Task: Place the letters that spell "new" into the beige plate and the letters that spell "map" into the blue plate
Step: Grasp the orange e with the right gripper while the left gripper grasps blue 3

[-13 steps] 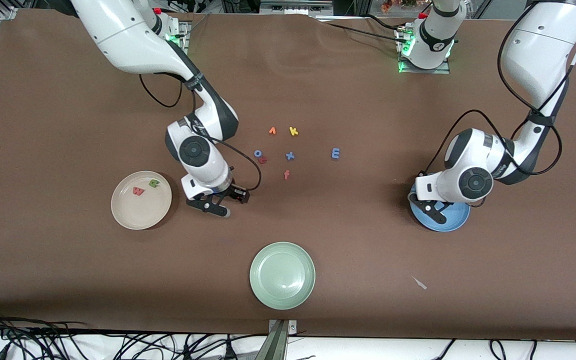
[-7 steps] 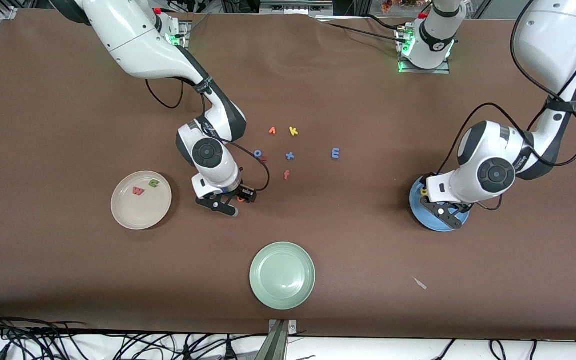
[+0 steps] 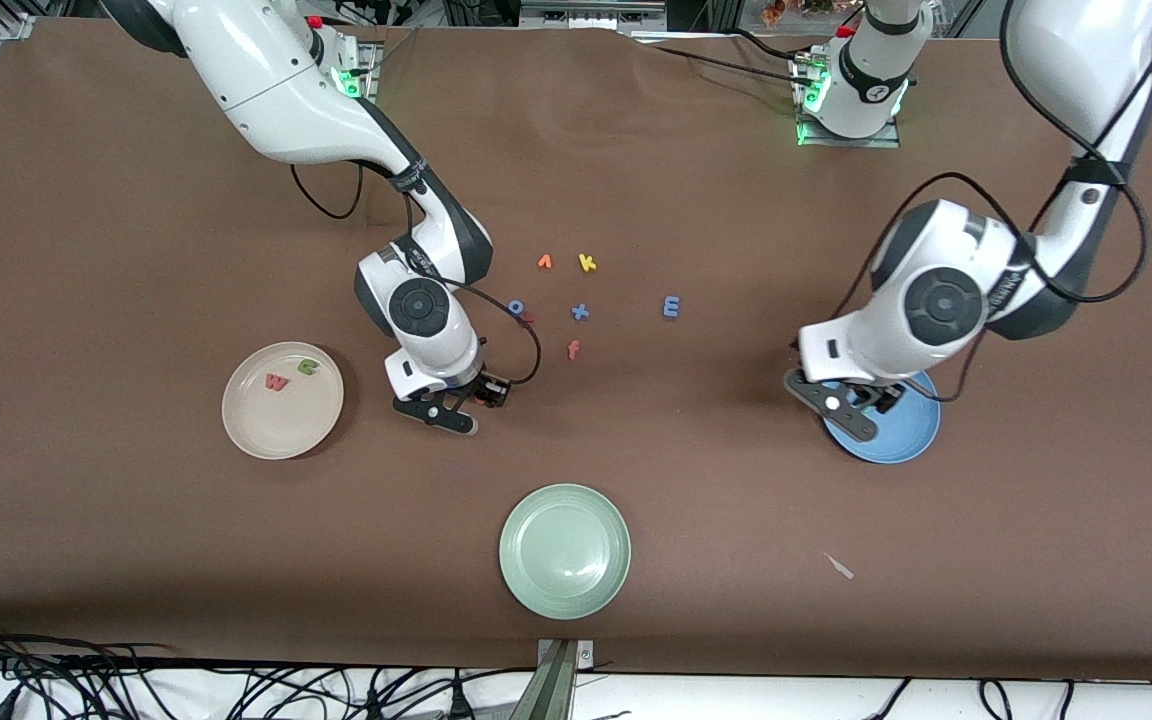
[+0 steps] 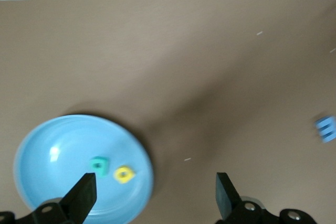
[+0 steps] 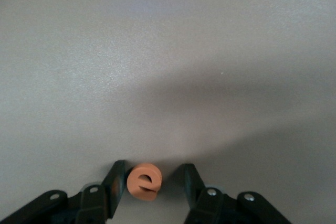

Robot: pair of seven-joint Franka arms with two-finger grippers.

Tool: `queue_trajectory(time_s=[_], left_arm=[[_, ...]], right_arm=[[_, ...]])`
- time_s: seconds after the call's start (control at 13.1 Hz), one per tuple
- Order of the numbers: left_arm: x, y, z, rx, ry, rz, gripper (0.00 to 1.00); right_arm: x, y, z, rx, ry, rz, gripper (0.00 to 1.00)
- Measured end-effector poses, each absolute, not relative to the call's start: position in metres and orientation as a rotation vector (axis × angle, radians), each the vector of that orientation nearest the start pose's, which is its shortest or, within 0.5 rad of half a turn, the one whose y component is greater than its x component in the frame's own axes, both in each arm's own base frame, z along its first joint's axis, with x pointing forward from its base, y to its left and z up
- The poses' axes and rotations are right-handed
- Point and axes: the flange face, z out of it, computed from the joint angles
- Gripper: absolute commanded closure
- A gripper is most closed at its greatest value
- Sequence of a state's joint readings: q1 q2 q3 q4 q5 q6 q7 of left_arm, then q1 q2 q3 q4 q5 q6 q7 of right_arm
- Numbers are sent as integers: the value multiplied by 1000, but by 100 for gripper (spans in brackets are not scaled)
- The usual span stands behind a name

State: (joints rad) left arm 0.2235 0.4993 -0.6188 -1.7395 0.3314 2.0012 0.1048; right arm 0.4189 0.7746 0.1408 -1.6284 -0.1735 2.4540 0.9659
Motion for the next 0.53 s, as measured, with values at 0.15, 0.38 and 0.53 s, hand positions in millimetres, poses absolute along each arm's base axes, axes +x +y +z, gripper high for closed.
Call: queue_trajectory(time_s=[0.15, 0.38, 0.53], left_arm=[[594, -230, 311, -2982, 860, 232, 0], [557, -283, 285, -2991, 707, 303, 0], [534, -308, 267, -3004, 577, 320, 0]], right_arm=[[596, 360, 177, -3068, 490, -97, 84], [601, 354, 181, -3070, 494, -118, 84], [608, 346, 186, -3077, 489, -136, 84]])
